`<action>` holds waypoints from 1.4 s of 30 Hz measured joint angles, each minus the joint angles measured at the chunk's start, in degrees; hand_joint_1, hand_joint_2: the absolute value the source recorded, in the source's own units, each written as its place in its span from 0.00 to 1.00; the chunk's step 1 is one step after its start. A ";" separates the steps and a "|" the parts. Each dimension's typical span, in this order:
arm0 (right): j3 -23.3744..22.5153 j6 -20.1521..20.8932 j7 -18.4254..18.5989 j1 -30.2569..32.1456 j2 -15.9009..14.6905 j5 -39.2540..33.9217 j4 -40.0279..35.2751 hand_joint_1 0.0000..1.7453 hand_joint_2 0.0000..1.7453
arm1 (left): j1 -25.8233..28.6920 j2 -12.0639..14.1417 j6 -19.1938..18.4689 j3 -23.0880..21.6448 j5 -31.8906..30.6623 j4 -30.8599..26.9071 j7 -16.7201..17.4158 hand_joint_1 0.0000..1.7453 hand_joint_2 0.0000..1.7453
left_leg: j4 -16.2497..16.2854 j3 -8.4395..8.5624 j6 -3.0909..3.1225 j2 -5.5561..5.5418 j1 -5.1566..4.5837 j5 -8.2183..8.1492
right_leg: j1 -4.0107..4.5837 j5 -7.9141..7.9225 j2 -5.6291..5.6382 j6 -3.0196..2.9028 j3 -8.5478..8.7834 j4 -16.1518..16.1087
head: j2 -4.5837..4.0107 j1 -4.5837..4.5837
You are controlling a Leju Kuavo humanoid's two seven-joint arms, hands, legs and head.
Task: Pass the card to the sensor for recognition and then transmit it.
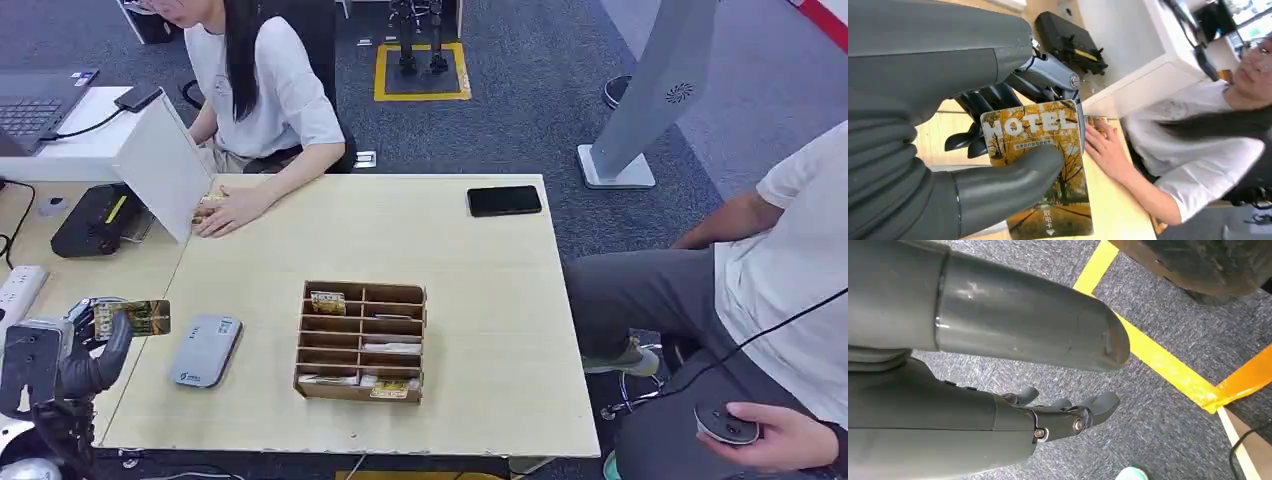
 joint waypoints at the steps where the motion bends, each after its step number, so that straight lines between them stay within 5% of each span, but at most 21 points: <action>1: 0.00 0.00 0.18 -0.01 0.00 0.00 0.00 0.00 0.00 | -0.61 -0.22 1.02 -0.29 -0.02 0.46 0.29 1.00 1.00 | 0.00 0.01 0.00 0.01 0.00 0.00 | 0.00 0.01 0.01 0.00 0.00 0.00 | 0.00 -0.02; 10: 0.00 0.00 0.52 0.01 0.00 0.02 0.00 0.00 0.00 | -2.52 -1.33 2.15 -1.71 -0.09 2.87 0.66 1.00 1.00 | 0.00 0.00 -0.01 0.01 0.00 0.01 | 0.00 0.00 0.02 0.00 -0.01 0.00 | 0.00 0.00; 26: 0.70 1.11 0.87 -0.32 0.63 0.07 -0.35 0.00 0.00 | -7.35 -3.04 12.88 -5.01 -5.24 14.62 -0.04 1.00 1.00 | 0.00 0.01 0.01 0.01 0.00 0.03 | 0.00 0.03 0.02 -0.01 0.00 0.01 | 0.00 -0.02; 42: 1.49 1.01 0.87 -0.33 0.83 0.07 -0.59 0.00 0.00 | -7.27 -3.54 13.91 -5.16 -6.21 19.76 -0.02 1.00 1.00 | 0.00 0.00 0.01 0.00 0.00 0.03 | 0.00 0.03 0.01 0.00 0.00 0.01 | 0.00 -0.02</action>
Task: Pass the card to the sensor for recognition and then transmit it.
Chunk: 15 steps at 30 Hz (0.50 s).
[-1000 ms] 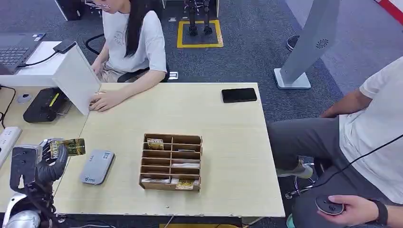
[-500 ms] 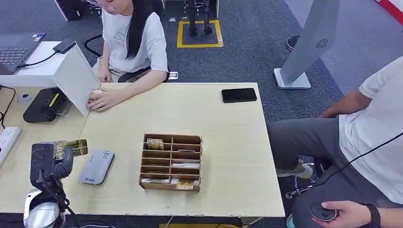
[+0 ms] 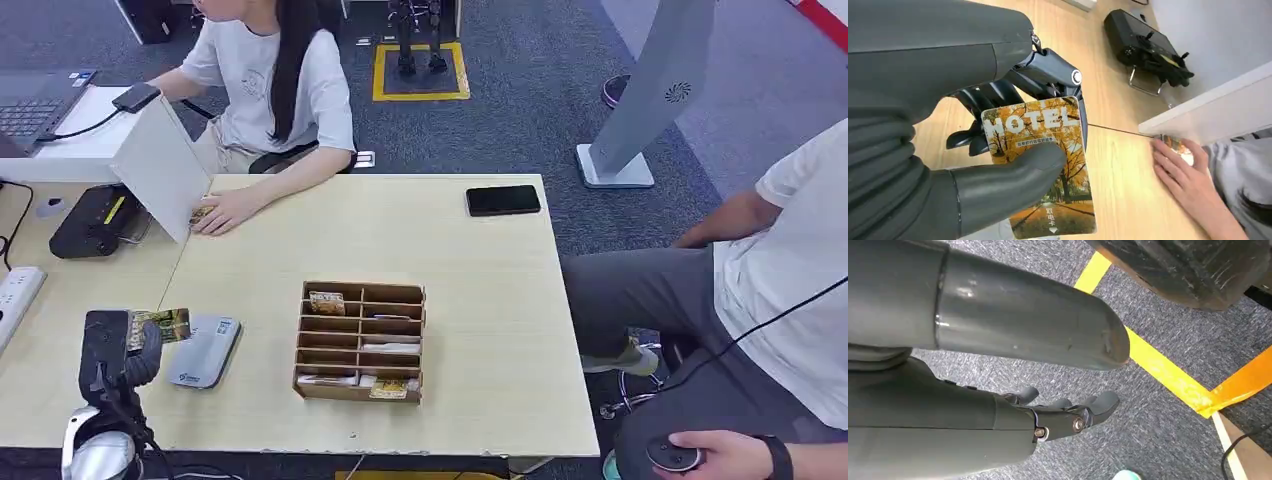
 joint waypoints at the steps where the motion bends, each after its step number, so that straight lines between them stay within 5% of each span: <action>1: 0.02 -0.04 -0.02 0.00 0.00 0.00 0.00 0.00 0.00 | 0.02 0.02 0.06 0.00 -0.15 0.30 0.00 1.00 1.00 | 0.00 0.00 0.00 0.00 0.00 0.00 | 0.00 0.00 0.00 0.00 0.00 0.00 | 0.00 0.00; 15: 0.46 -0.35 -0.02 -0.03 0.00 0.00 0.13 0.00 0.00 | 0.51 0.07 0.13 0.00 -2.31 3.30 0.65 1.00 1.00 | 0.00 -0.01 0.00 0.00 0.00 0.00 | 0.00 0.00 -0.01 0.00 0.00 0.00 | 0.00 0.00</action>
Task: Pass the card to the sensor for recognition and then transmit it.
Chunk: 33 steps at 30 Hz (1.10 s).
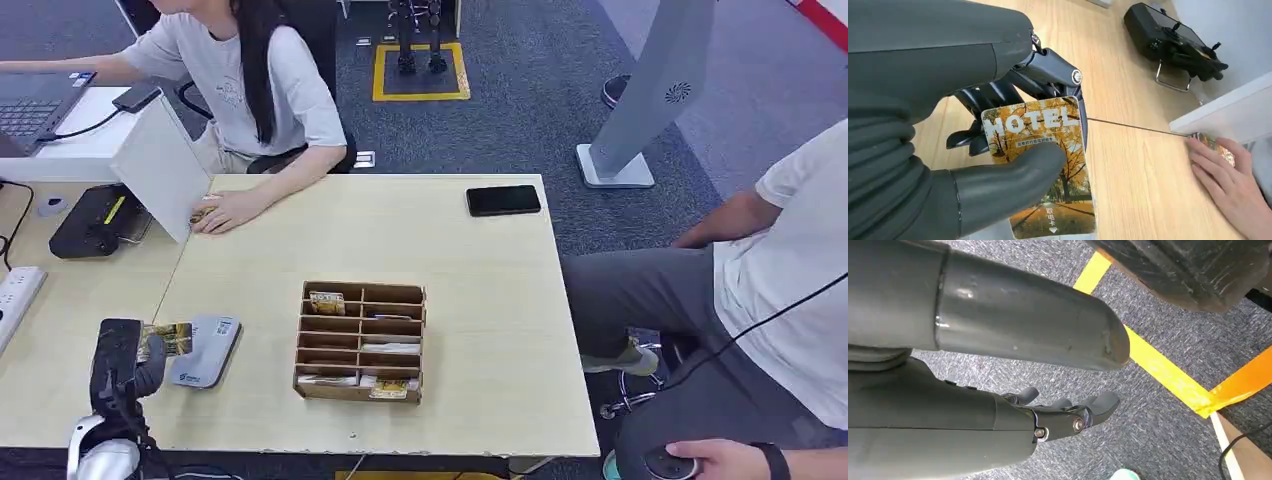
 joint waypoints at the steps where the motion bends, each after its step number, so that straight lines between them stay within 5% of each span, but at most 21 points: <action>1: 0.00 -0.15 0.00 -0.01 0.00 0.00 0.06 0.00 0.00 | 0.03 0.00 0.00 0.00 -0.59 0.07 0.33 1.00 1.00 | 0.00 0.00 0.00 0.00 0.00 0.00 | 0.00 0.00 0.00 0.00 0.00 0.00 | 0.00 -0.02; 33: 0.07 -0.92 -0.35 -0.49 -0.02 0.00 0.81 0.00 0.00 | 0.41 0.02 -0.61 0.00 -3.65 3.72 2.23 1.00 1.00 | 0.00 0.01 0.00 0.00 0.00 0.00 | 0.00 0.00 0.00 0.00 0.00 0.00 | 0.00 0.00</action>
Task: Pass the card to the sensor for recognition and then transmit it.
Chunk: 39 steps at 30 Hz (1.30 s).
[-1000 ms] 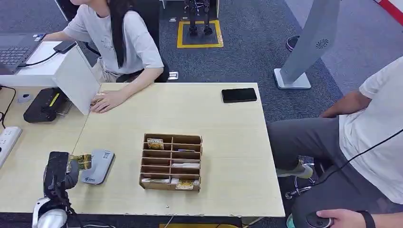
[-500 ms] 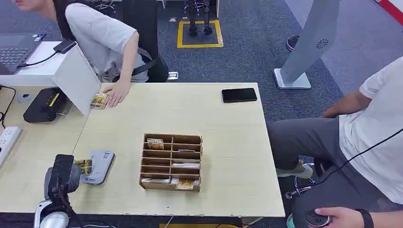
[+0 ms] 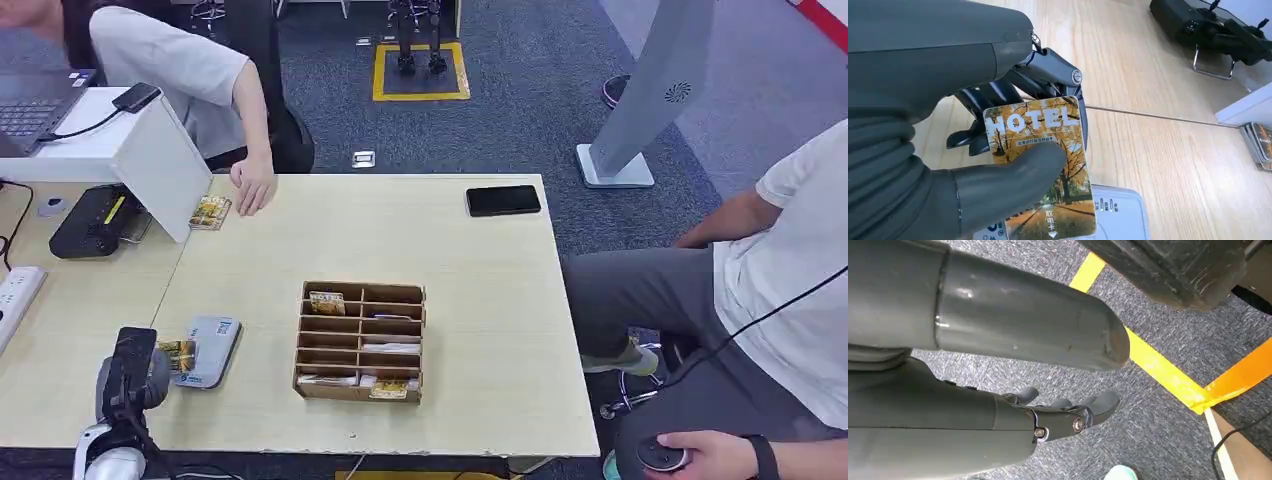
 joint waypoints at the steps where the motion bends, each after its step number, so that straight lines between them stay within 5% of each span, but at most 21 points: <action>1: 0.00 0.00 0.00 0.00 0.00 0.00 0.00 0.00 0.00 | -0.04 0.00 -0.04 0.00 0.04 0.07 0.00 1.00 1.00 | 0.00 0.00 0.00 0.00 0.00 0.00 | 0.00 0.00 0.00 0.00 0.00 0.00 | 0.00 0.00; 9: 0.04 -0.02 -0.04 -0.02 0.00 0.00 0.00 0.00 0.00 | -0.07 -0.02 -0.17 -0.02 1.03 0.52 -0.15 1.00 1.00 | 0.00 0.00 0.00 0.00 0.00 0.00 | 0.00 0.00 0.00 0.00 0.00 0.00 | 0.00 0.00; 35: 0.13 -0.02 -0.28 -0.03 0.00 0.00 0.09 0.00 0.00 | -0.61 -0.57 2.91 -1.46 -13.38 4.20 2.45 1.00 1.00 | 0.00 0.02 0.00 0.00 0.00 0.00 | 0.00 0.00 0.00 0.00 0.02 0.00 | 0.00 0.00; 39: 0.13 -0.09 -0.33 -0.01 0.00 0.00 0.09 0.00 0.00 | -0.65 -0.87 0.72 -1.46 -8.69 4.33 1.40 1.00 1.00 | 0.00 0.02 0.00 0.00 -0.01 0.00 | 0.00 0.00 -0.01 0.00 0.03 0.00 | 0.00 0.00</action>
